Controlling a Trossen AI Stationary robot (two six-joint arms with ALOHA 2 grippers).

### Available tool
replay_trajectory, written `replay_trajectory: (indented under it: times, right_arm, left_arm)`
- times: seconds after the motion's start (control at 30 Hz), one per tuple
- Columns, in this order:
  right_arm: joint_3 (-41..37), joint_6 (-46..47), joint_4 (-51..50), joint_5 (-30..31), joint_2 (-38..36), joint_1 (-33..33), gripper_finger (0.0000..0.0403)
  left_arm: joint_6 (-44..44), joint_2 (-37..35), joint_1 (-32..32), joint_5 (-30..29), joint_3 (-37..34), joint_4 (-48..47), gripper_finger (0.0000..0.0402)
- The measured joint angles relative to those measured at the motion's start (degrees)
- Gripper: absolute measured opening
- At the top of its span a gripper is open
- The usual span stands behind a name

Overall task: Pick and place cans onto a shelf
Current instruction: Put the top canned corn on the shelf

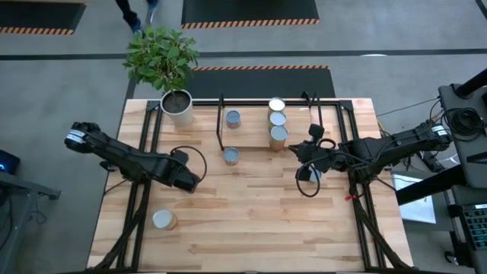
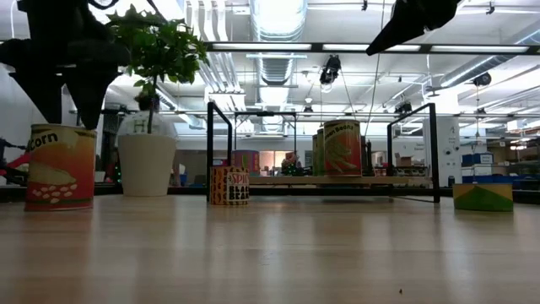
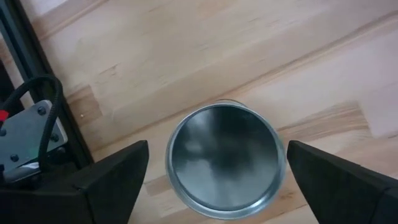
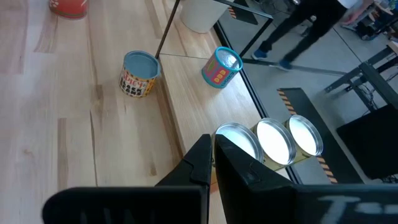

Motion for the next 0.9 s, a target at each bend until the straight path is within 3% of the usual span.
replay_trajectory:
  times: [0.43,0.73,0.9]
  right_arm:
    - [0.00,0.00,-0.02,0.00,0.00,0.00,0.0009]
    - [0.00,0.00,-0.02,0.00,0.00,0.00,0.0009]
    - [0.00,0.00,-0.04,0.00,0.00,0.00,0.0009]
  left_arm:
    - [-0.56,0.00,0.00,0.31,-4.60,5.60,0.0359]
    - [-0.56,-0.02,0.00,1.26,-4.44,6.04,0.0303]
    - [1.47,0.04,0.00,5.91,-0.02,6.00,0.0307]
